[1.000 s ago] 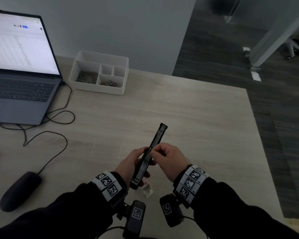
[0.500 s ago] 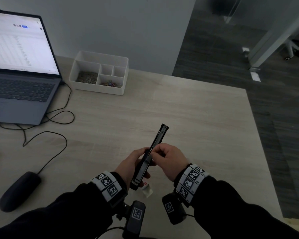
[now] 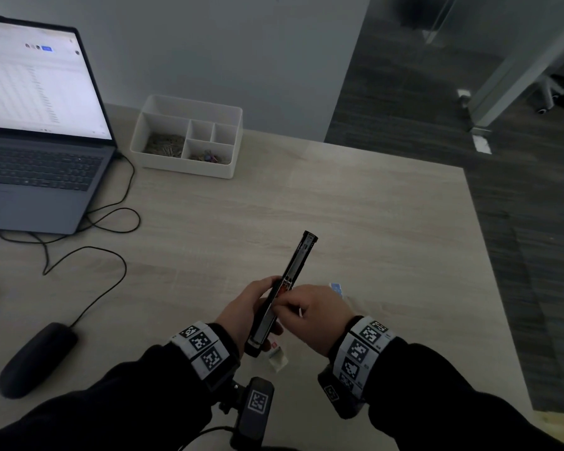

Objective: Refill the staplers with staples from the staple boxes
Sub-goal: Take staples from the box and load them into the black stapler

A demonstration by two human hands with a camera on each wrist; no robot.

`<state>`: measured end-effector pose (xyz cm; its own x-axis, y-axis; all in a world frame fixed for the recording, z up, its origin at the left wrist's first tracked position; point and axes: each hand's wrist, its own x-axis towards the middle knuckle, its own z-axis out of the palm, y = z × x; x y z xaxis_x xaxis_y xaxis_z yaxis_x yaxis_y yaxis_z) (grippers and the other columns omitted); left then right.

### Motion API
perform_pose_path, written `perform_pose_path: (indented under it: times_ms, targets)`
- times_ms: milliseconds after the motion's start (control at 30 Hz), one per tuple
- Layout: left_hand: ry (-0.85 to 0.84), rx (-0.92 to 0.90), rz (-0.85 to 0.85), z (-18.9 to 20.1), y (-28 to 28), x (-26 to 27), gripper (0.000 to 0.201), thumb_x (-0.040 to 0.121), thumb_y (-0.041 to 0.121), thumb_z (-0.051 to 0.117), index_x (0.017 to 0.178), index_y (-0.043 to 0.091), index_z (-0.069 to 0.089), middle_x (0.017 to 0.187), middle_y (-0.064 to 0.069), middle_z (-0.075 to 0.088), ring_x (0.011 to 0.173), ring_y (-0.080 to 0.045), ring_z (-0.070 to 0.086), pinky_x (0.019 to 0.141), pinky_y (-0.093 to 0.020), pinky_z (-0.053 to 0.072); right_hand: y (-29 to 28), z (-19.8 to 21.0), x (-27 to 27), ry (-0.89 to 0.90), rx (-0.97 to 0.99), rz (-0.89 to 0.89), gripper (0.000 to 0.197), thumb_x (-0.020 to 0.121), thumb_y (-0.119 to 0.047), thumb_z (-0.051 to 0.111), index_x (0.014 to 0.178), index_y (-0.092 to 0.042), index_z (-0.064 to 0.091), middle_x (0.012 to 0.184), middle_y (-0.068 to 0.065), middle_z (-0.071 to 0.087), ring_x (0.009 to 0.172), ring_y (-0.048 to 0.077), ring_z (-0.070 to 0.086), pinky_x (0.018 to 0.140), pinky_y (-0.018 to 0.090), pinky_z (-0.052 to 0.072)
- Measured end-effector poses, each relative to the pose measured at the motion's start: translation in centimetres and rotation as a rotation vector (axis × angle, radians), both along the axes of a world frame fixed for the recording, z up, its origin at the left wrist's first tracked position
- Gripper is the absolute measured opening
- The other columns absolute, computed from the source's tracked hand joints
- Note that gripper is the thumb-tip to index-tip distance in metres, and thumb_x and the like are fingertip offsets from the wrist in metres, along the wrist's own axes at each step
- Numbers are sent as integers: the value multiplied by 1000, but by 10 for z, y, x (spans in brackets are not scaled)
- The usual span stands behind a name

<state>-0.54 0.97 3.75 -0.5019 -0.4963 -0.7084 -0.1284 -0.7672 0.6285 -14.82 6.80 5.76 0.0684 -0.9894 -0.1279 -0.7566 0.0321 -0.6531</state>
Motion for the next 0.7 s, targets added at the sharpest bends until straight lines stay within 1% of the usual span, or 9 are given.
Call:
perform_pose_path:
  times_ms: [67, 133, 200, 233, 333, 433, 567, 633, 700]
  targets:
    - [13, -16, 9, 2, 0, 1, 41, 91, 50, 46, 115, 26, 70, 76, -7, 66, 59, -22, 58, 48, -28, 43, 2, -2, -3, -127, -23, -189, 15, 90, -24, 59, 87, -24, 74, 72, -8, 68, 64, 6, 60, 63, 22, 51]
    - [26, -10, 5, 4, 0, 1, 40, 91, 51, 47, 115, 28, 69, 90, -10, 75, 60, -22, 58, 47, -28, 44, 0, -6, -7, -266, 39, -436, 13, 90, -26, 61, 81, -25, 70, 66, -6, 66, 55, 3, 56, 54, 19, 48]
    - [23, -2, -11, 5, 0, 1, 38, 90, 52, 49, 115, 31, 69, 106, -12, 75, 61, -21, 57, 46, -28, 44, -4, -6, -13, -345, 114, -623, 17, 91, -32, 59, 77, -24, 64, 65, -3, 64, 51, 8, 53, 52, 28, 49]
    - [22, -4, -20, 5, 0, 1, 38, 90, 52, 50, 115, 32, 69, 108, -12, 75, 62, -21, 58, 46, -28, 44, -6, -6, -15, -410, 141, -698, 18, 91, -34, 58, 78, -23, 63, 66, -1, 65, 52, 12, 54, 53, 32, 50]
    - [38, -6, -43, 5, 1, 1, 36, 89, 52, 51, 115, 35, 69, 106, -11, 76, 63, -22, 59, 46, -29, 45, -13, 0, -21, -638, 201, -841, 19, 96, -37, 53, 95, -21, 64, 84, 2, 68, 61, 16, 60, 56, 34, 52]
    - [67, -6, -64, 6, 2, 1, 33, 88, 49, 50, 113, 39, 69, 104, -12, 76, 63, -23, 59, 46, -28, 46, -17, 3, -24, -777, 197, -908, 24, 98, -39, 50, 105, -22, 66, 97, 2, 71, 71, 19, 66, 58, 33, 52]
    - [64, -8, -60, 5, 2, 0, 35, 89, 50, 49, 115, 36, 68, 99, -11, 76, 61, -23, 57, 46, -28, 44, -19, 8, -25, -753, 69, -920, 17, 97, -31, 54, 102, -23, 68, 96, 4, 73, 67, 16, 65, 53, 32, 50]
    - [63, -4, -42, 2, 2, 1, 41, 93, 53, 42, 120, 32, 64, 99, -12, 74, 59, -21, 56, 46, -28, 43, -18, 10, -22, -638, 16, -813, 12, 96, -27, 56, 103, -28, 66, 93, -4, 73, 71, 14, 66, 55, 32, 54]
    - [60, 7, -25, 2, 1, 1, 49, 95, 61, 31, 122, 30, 60, 100, -14, 70, 59, -20, 54, 45, -27, 42, -14, 10, -19, -382, -34, -601, 16, 94, -27, 57, 109, -32, 63, 98, -13, 70, 79, 10, 65, 66, 28, 55]
